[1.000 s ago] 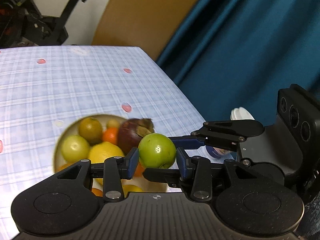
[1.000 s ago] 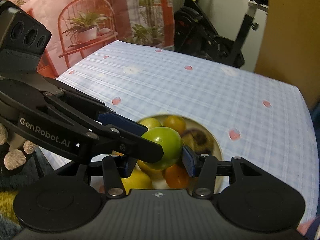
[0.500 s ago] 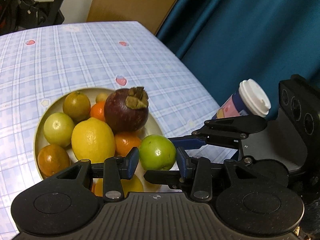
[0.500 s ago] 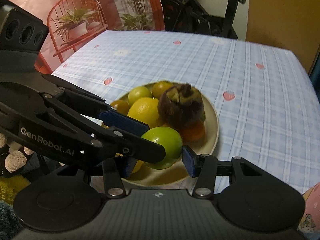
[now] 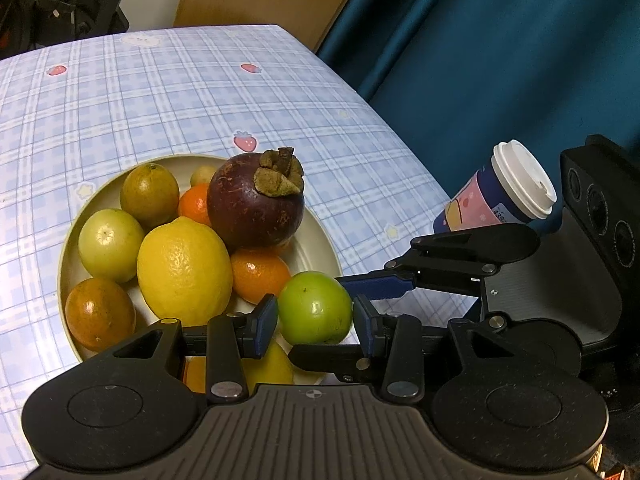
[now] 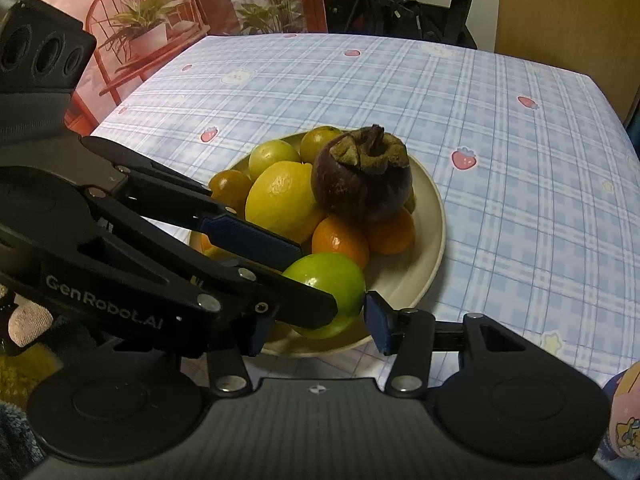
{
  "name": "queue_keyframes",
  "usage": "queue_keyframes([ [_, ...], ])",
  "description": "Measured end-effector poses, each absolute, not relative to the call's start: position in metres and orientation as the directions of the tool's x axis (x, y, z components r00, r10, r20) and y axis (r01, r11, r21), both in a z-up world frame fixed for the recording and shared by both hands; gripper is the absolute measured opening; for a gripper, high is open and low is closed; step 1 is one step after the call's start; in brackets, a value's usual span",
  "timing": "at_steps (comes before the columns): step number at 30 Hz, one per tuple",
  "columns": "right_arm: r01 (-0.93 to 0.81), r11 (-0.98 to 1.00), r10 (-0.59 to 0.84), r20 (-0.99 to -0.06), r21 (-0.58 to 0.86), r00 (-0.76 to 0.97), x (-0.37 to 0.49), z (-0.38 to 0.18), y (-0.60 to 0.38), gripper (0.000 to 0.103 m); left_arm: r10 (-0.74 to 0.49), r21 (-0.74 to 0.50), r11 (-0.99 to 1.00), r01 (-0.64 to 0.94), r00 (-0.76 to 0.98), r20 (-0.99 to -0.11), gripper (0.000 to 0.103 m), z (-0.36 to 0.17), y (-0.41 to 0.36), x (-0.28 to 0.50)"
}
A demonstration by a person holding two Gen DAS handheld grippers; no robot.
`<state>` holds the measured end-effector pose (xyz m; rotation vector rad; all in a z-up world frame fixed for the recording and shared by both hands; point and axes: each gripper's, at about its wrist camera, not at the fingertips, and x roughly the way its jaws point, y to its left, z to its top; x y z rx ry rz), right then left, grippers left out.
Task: Organize fruits
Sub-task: 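Lower the green apple onto the plate and open the left tool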
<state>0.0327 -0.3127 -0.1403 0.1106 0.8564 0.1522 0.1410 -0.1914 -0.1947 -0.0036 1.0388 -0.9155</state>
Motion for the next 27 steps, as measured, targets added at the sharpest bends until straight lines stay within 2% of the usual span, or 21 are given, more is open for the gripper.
queue_keyframes([
  [10,-0.078,0.982,0.181,-0.752,0.17,0.634,0.036,-0.143,-0.316,0.053,-0.654,-0.399,0.645,0.652,0.2,-0.73,0.045,-0.197,-0.189,0.143],
  [13,-0.075,0.981,0.183,-0.75,0.176,0.635,0.037,-0.143,-0.317,0.053,-0.659,-0.4,0.642,0.654,0.204,-0.724,0.054,-0.194,-0.185,0.143],
  [16,-0.075,0.983,0.178,-0.751,0.169,0.636,0.037,-0.142,-0.316,0.054,-0.67,-0.395,0.64,0.659,0.226,-0.707,0.057,-0.185,-0.176,0.142],
  [18,-0.073,0.984,0.174,-0.749,0.165,0.639,0.037,-0.142,-0.316,0.055,-0.691,-0.397,0.627,0.671,0.243,-0.681,0.064,-0.174,-0.166,0.139],
  [20,-0.071,0.985,0.167,-0.742,0.16,0.649,0.035,-0.14,-0.316,0.065,-0.697,-0.379,0.63,0.678,0.279,-0.661,0.08,-0.163,-0.156,0.135],
  [21,-0.073,0.985,0.167,-0.737,0.158,0.655,0.033,-0.139,-0.315,0.068,-0.695,-0.364,0.643,0.674,0.313,-0.647,0.082,-0.156,-0.149,0.132],
  [23,-0.083,0.984,0.17,-0.724,0.155,0.669,0.029,-0.135,-0.314,0.08,-0.684,-0.348,0.675,0.651,0.375,-0.626,0.085,-0.146,-0.135,0.131],
  [27,-0.088,0.987,0.157,-0.685,0.134,0.712,0.019,-0.122,-0.309,0.092,-0.597,-0.293,0.779,0.555,0.51,-0.619,0.089,-0.123,-0.104,0.13],
])
